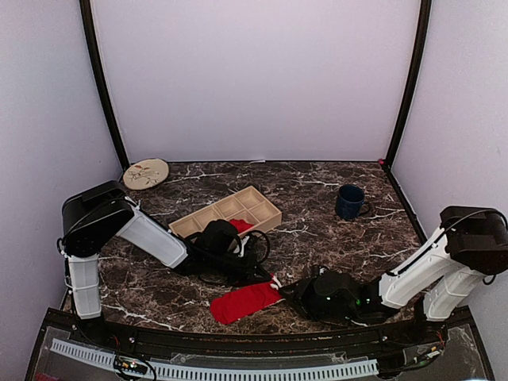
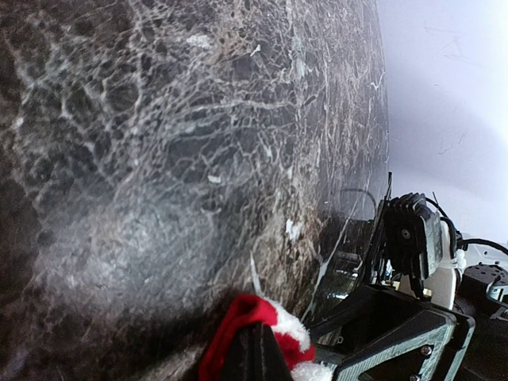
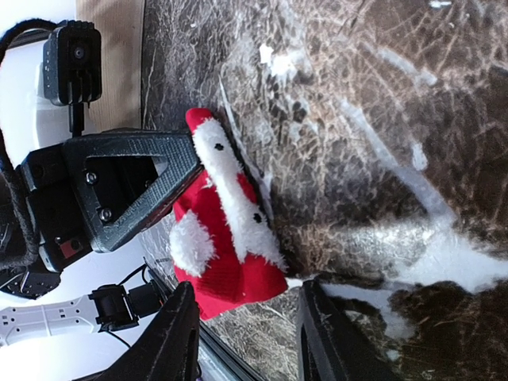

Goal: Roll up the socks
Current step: Roll the sock at the center of the board.

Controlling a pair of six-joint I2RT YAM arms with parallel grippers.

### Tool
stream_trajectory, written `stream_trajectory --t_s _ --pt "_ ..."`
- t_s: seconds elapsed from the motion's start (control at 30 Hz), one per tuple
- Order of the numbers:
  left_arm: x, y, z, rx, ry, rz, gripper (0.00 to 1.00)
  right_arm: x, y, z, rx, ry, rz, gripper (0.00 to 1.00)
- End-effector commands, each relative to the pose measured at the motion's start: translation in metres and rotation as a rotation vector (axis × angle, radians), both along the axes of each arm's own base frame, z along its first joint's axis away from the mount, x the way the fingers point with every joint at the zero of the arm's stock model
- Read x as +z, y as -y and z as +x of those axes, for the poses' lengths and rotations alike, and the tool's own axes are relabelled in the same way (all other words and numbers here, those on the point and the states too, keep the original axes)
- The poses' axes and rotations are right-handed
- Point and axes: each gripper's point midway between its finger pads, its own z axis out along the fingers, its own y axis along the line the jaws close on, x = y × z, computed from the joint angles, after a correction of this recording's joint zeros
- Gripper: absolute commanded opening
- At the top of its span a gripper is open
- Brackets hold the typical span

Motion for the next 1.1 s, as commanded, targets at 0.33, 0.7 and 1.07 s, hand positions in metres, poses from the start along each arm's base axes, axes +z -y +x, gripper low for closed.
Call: stream_trajectory --t_s 0.33,0.7,1.07 --pt "-0.068 -0.050 -0.029 0.027 -0.155 0.245 0.00 -0.051 0.028 -0.007 -0.031 -0.093 -0.215 0.34" --pt "-0.073 -0.053 -0.032 0.028 -0.168 0.244 0.00 -0.050 0.030 -0.002 -0.026 -0.075 -0.243 0.12" --pt "-0.070 -0.050 -0.032 0.018 -0.168 0.216 0.00 -0.033 0.014 0.016 0.082 0.101 -0.372 0.00"
